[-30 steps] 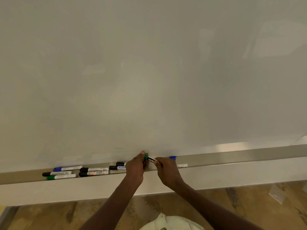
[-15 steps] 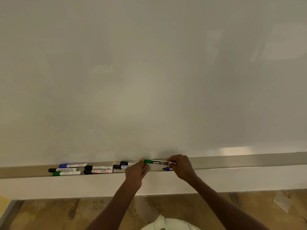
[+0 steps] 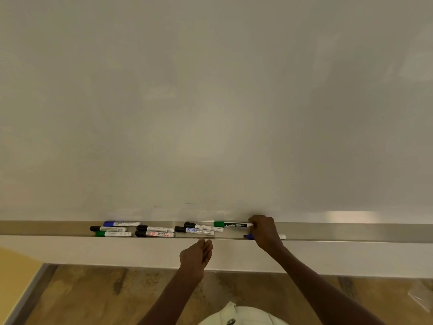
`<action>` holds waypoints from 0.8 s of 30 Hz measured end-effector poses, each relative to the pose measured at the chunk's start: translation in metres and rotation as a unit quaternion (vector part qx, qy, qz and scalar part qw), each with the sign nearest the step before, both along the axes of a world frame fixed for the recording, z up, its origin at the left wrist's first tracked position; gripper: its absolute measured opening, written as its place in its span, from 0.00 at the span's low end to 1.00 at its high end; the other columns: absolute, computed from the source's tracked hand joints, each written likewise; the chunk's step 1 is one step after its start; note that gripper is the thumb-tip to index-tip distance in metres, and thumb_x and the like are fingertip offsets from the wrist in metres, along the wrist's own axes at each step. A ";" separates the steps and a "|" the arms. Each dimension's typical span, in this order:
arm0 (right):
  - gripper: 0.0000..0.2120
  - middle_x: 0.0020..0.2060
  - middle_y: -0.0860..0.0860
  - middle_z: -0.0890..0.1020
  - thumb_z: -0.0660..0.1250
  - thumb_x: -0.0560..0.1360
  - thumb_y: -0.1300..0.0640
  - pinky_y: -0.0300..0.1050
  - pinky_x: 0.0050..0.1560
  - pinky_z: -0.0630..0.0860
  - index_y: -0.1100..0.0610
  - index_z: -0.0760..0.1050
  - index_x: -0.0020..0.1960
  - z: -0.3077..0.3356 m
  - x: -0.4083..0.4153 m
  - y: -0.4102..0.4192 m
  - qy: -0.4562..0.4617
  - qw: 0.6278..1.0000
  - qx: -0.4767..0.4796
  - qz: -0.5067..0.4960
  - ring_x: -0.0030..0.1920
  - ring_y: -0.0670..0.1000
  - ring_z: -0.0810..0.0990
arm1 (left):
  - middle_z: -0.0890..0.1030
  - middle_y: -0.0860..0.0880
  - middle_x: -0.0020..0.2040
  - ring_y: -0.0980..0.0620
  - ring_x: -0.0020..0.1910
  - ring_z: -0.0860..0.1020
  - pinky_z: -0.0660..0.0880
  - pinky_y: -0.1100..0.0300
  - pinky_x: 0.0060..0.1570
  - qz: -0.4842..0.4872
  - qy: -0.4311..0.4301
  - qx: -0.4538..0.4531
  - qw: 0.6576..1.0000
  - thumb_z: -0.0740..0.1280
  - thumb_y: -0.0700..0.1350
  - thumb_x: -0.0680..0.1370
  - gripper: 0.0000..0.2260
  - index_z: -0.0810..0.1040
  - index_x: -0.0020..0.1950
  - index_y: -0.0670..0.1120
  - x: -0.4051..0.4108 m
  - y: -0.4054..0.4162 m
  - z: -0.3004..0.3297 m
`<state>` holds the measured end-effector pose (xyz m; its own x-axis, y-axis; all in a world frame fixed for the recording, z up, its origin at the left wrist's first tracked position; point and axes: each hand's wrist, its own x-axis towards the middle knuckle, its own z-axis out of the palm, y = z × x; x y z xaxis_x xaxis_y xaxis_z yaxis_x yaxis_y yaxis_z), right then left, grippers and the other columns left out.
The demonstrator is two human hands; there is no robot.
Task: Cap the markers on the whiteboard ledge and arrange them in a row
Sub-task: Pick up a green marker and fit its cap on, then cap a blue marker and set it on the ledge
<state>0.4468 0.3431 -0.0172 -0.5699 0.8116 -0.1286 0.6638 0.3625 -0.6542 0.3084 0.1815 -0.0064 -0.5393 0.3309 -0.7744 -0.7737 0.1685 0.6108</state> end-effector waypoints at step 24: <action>0.10 0.53 0.52 0.78 0.64 0.77 0.58 0.45 0.50 0.71 0.53 0.77 0.57 -0.021 0.068 0.025 -0.181 0.947 0.193 0.181 0.53 0.51 0.73 | 0.81 0.40 0.39 0.49 0.36 0.78 0.78 0.59 0.43 -0.108 0.076 -0.004 0.991 0.70 0.34 0.73 0.01 0.81 0.43 0.38 0.042 0.065 0.002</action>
<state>0.5149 0.3677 -0.0378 -0.7955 0.5973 -0.1019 0.6053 0.7754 -0.1798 0.3501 0.2467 -0.0042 -0.5666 0.4461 -0.6928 -0.6183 0.3256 0.7154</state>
